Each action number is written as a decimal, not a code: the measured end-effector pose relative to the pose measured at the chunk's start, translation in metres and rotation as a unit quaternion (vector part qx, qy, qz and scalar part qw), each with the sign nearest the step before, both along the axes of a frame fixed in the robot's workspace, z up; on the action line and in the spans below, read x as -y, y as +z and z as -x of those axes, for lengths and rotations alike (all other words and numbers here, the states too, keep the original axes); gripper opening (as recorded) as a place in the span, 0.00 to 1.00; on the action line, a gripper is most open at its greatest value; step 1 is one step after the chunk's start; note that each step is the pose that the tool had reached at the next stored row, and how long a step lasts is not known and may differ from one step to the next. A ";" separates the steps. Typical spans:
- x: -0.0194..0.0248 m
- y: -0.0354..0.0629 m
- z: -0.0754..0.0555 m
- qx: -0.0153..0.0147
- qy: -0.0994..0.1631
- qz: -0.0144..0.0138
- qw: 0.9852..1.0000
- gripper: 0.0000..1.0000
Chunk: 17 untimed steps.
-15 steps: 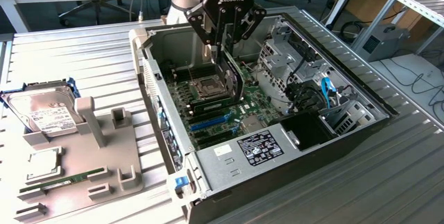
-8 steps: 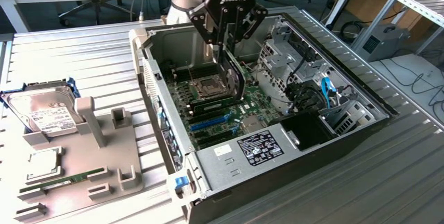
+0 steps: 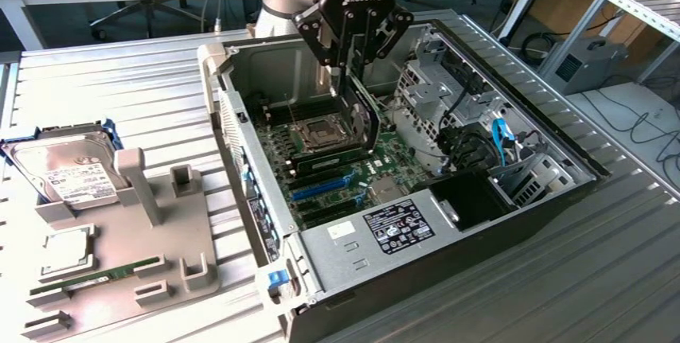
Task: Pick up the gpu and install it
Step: 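Pick up the gpu and move the gpu toward the slot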
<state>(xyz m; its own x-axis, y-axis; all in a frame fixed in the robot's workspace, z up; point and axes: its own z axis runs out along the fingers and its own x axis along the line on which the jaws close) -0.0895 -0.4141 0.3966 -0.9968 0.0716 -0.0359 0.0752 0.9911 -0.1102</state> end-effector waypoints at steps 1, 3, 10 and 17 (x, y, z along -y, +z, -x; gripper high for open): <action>-0.0005 -0.0002 -0.001 0.000 0.000 0.000 1.000 0.27; -0.0016 -0.0007 -0.002 0.000 0.000 0.000 1.000 0.27; -0.0101 -0.0040 -0.010 0.000 0.000 0.002 1.000 0.27; -0.0140 -0.0059 -0.017 0.000 0.000 0.002 1.000 0.27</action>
<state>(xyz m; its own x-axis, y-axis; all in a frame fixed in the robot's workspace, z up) -0.0730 -0.4001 0.3907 -0.9968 0.0715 -0.0363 0.0752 0.9906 -0.1146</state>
